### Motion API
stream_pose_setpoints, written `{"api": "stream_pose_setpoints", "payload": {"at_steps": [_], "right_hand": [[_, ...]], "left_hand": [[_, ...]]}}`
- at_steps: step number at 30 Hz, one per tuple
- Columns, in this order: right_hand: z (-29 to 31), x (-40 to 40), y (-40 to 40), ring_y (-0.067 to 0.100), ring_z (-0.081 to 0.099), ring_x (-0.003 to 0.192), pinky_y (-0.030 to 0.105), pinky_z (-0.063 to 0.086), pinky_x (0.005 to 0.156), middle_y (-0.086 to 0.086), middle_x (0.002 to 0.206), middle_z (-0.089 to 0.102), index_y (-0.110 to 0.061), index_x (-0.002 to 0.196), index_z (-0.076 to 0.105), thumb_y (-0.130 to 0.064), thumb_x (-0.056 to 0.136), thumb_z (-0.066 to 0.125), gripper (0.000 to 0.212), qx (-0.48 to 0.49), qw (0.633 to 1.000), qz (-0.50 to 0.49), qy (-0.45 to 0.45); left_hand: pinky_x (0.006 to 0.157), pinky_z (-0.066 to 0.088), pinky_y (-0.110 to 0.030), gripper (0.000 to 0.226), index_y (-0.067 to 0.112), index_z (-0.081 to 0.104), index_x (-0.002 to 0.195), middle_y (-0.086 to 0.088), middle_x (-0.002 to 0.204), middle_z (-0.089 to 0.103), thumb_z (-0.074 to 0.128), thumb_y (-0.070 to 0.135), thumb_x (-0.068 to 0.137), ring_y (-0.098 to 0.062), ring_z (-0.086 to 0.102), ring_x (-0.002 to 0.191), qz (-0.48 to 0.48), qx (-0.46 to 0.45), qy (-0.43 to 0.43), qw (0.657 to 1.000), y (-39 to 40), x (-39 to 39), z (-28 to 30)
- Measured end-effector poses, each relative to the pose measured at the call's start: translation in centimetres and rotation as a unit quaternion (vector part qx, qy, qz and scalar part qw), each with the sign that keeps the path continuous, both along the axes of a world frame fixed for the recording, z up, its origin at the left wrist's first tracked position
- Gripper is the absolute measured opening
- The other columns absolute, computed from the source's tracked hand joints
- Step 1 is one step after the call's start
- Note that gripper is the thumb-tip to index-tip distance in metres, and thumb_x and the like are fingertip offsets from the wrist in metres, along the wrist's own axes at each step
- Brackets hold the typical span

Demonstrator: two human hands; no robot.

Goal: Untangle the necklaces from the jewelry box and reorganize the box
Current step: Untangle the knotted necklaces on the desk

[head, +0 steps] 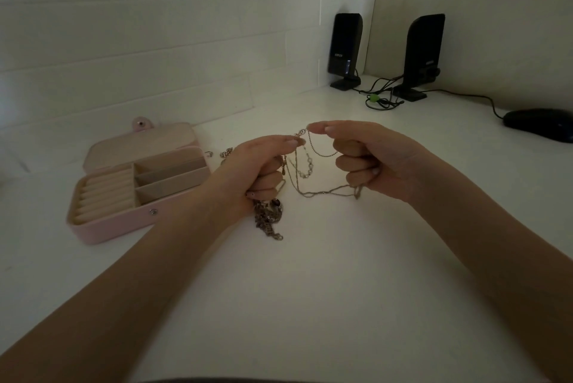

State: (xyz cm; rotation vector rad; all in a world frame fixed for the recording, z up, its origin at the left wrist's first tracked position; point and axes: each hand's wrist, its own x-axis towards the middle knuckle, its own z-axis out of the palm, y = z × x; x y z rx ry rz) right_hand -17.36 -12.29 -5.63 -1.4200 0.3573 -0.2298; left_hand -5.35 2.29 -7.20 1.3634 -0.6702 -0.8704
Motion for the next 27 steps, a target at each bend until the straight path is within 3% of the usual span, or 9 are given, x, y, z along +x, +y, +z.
{"api": "stream_pose_setpoints", "payload": {"at_steps": [4, 8, 15, 19, 24, 27], "right_hand": [[-0.23, 0.11, 0.06, 0.008, 0.012, 0.047, 0.021, 0.009, 0.042, -0.007, 0.054, 0.016, -0.018, 0.092, 0.071, -0.028, 0.093, 0.057, 0.018, -0.070, 0.997, -0.031, -0.006], [-0.42, 0.28, 0.20, 0.009, 0.018, 0.047, 0.020, 0.017, 0.040, -0.004, 0.055, 0.022, -0.016, 0.086, 0.072, -0.026, 0.092, 0.059, 0.018, -0.134, 0.987, -0.082, -0.016], [-0.47, 0.43, 0.23, 0.008, 0.038, 0.054, 0.020, 0.033, 0.047, -0.005, 0.063, 0.045, -0.017, 0.072, 0.068, -0.018, 0.089, 0.057, 0.020, -0.189, 0.975, -0.120, -0.014], [-0.63, 0.61, 0.47, 0.009, 0.044, 0.056, 0.022, 0.032, 0.047, -0.004, 0.071, 0.062, -0.016, 0.068, 0.063, -0.014, 0.088, 0.053, 0.023, -0.203, 0.974, -0.103, -0.004], [-0.79, 0.65, 0.32, 0.009, 0.026, 0.045, 0.021, 0.022, 0.042, -0.007, 0.049, 0.037, -0.016, 0.073, 0.063, -0.018, 0.090, 0.052, 0.021, -0.231, 0.968, -0.092, 0.018], [-0.80, 0.63, 0.73, 0.008, 0.025, 0.044, 0.018, 0.023, 0.042, -0.007, 0.050, 0.032, -0.024, 0.081, 0.072, -0.039, 0.087, 0.063, 0.019, -0.285, 0.955, -0.079, 0.034]], "left_hand": [[0.036, 0.016, -0.014, 0.015, 0.017, 0.063, 0.075, 0.009, 0.044, 0.025, 0.060, 0.018, 0.090, -0.006, 0.018, 0.036, 0.061, 0.000, -0.103, 0.993, -0.13, -0.05, -0.36], [0.040, 0.019, -0.018, 0.023, 0.023, 0.065, 0.065, 0.003, 0.046, 0.033, 0.062, 0.019, 0.088, -0.011, 0.023, 0.039, 0.111, 0.011, -0.191, 0.975, -0.39, -0.20, -0.61], [0.035, 0.028, -0.015, 0.022, 0.014, 0.067, 0.079, 0.002, 0.045, 0.047, 0.052, 0.018, 0.094, -0.013, 0.036, 0.033, 0.128, -0.029, -0.236, 0.963, -0.30, -0.41, -0.66], [0.034, 0.028, -0.015, 0.023, 0.017, 0.064, 0.082, 0.002, 0.042, 0.047, 0.047, 0.018, 0.098, -0.015, 0.035, 0.031, 0.133, -0.038, -0.238, 0.961, -0.31, -0.38, -0.80], [0.034, 0.027, -0.013, 0.025, 0.016, 0.065, 0.086, 0.002, 0.042, 0.049, 0.044, 0.015, 0.099, -0.015, 0.035, 0.029, 0.130, -0.044, -0.219, 0.966, -0.24, -0.42, -0.67], [0.034, 0.028, -0.014, 0.025, 0.016, 0.065, 0.088, 0.003, 0.042, 0.050, 0.043, 0.016, 0.100, -0.015, 0.036, 0.029, 0.130, -0.046, -0.226, 0.964, -0.22, -0.50, -0.70]]}}
